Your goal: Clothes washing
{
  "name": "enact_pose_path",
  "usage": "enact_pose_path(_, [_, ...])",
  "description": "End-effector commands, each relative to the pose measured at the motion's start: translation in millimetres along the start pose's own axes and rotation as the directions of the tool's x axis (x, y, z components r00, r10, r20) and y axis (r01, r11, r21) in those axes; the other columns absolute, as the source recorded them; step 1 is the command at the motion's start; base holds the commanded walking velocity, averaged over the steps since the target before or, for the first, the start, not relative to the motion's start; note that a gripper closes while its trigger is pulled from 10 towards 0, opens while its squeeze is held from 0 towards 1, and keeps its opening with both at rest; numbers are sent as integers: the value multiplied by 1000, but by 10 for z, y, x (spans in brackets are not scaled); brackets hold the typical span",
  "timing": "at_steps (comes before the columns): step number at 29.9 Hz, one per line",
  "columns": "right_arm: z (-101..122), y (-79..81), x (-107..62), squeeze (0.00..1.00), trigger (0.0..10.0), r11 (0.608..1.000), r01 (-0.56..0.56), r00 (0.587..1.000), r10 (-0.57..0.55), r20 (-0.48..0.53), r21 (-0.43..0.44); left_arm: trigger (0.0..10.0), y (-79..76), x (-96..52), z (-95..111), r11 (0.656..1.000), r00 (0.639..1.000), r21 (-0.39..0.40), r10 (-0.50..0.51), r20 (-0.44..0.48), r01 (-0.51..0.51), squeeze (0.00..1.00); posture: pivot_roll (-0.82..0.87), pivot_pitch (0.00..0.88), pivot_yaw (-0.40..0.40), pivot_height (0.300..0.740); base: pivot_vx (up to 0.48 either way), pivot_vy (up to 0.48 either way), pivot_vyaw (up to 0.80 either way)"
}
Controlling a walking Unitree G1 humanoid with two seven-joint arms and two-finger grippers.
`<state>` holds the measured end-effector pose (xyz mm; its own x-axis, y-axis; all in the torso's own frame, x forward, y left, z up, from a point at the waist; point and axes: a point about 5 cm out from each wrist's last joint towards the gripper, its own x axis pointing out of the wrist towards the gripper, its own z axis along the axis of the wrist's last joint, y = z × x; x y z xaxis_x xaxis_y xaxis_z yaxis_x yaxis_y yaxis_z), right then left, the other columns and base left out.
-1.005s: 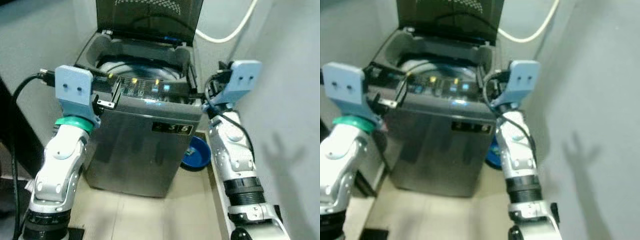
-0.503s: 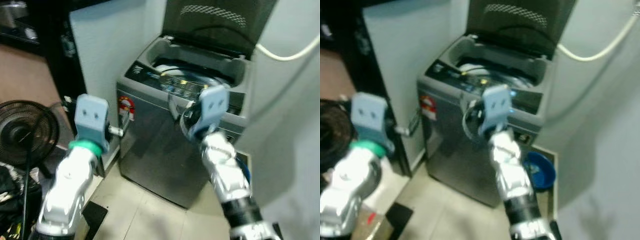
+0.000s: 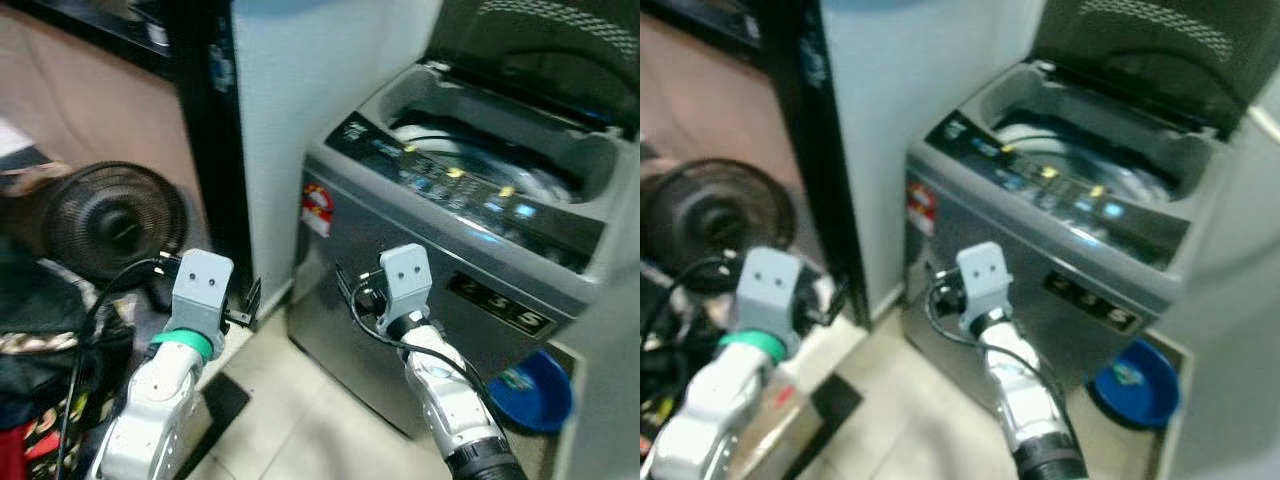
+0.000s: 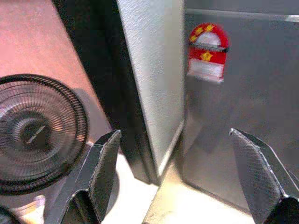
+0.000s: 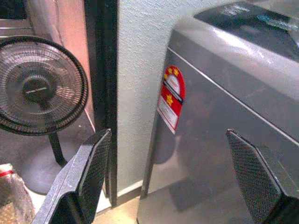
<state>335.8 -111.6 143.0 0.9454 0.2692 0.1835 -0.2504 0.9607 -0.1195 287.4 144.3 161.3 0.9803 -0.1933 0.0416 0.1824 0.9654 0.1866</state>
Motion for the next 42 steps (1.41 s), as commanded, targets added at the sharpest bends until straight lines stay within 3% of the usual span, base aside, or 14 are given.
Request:
enact_pose_path(1, [-367,-56,-187,0,10000,997,64,987,-56,-150,52,10000,18,-94,-315,1000,993,22,24,-117,-21,0,127,71,-39,740,0,0,775])
enact_pose_path(2, [-490,-97,-259,0,10000,993,100,976,-86,-198,65,10000,25,-133,-431,999,988,32,34,-153,-29,0,127,71,-39,740,0,0,775])
enact_pose_path(4, [-490,-97,-259,0,10000,993,100,976,-86,-198,65,10000,25,-133,-431,999,988,32,34,-153,-29,0,127,71,-39,740,0,0,775])
enact_pose_path(5, [-613,-129,-341,0,10000,988,134,963,-111,-246,78,10000,46,-179,-564,997,979,53,59,-194,-50,0,126,68,-41,740,0,0,775])
enact_pose_path(7, [-618,-128,-345,0,10000,988,134,963,-110,-247,78,10000,51,-181,-574,997,979,55,64,-195,-54,0,126,68,-41,740,0,0,775])
enact_pose_path(37, [-576,-83,-260,0,10000,990,112,975,-93,-200,89,10000,44,-124,-522,995,989,83,71,-132,-60,0,128,73,-40,740,0,0,775])
enact_pose_path(42, [-494,-35,-197,0,10000,986,103,984,-82,-156,133,10000,65,-108,-499,992,990,100,91,-112,-80,0,130,75,-40,740,400,0,265])
